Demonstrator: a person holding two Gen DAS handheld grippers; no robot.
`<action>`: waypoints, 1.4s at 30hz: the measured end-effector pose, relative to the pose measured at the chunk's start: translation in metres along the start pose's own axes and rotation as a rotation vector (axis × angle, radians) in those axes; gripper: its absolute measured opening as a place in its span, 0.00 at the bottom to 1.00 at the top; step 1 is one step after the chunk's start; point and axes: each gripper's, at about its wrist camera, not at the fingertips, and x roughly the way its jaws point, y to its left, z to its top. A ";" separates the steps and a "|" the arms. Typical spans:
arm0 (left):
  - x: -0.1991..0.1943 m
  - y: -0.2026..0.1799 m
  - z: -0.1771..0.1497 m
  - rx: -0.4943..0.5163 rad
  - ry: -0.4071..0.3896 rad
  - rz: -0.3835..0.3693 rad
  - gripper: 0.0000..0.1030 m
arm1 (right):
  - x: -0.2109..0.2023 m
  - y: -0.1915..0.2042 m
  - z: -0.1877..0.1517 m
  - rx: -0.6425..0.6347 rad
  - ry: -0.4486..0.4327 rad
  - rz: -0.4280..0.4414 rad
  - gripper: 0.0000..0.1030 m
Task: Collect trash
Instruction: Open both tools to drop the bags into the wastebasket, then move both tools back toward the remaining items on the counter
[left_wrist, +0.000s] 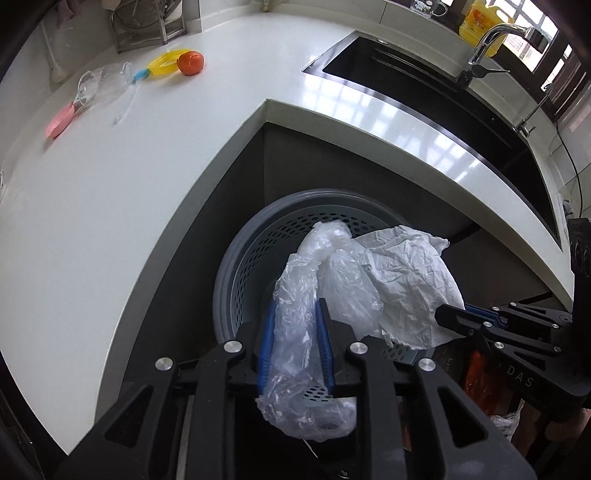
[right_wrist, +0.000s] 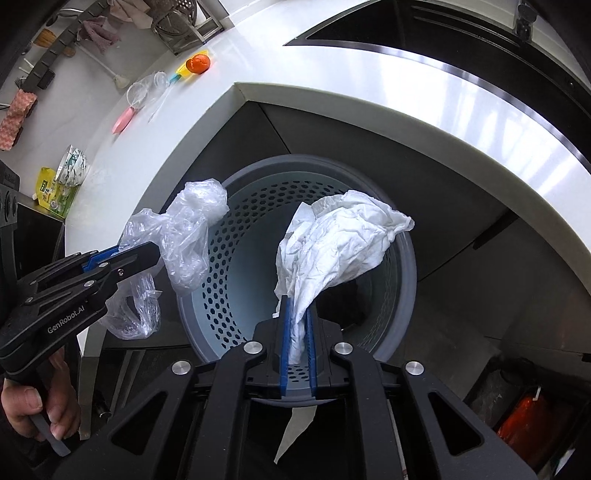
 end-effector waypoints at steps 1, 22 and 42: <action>0.000 -0.001 -0.001 -0.003 -0.002 0.005 0.31 | 0.000 0.000 0.000 -0.001 -0.002 -0.003 0.16; -0.030 -0.004 -0.003 -0.022 -0.072 0.035 0.45 | -0.020 -0.001 0.001 -0.015 -0.043 0.022 0.30; -0.062 0.003 0.001 -0.041 -0.148 0.050 0.51 | -0.038 0.011 0.010 -0.048 -0.084 0.038 0.34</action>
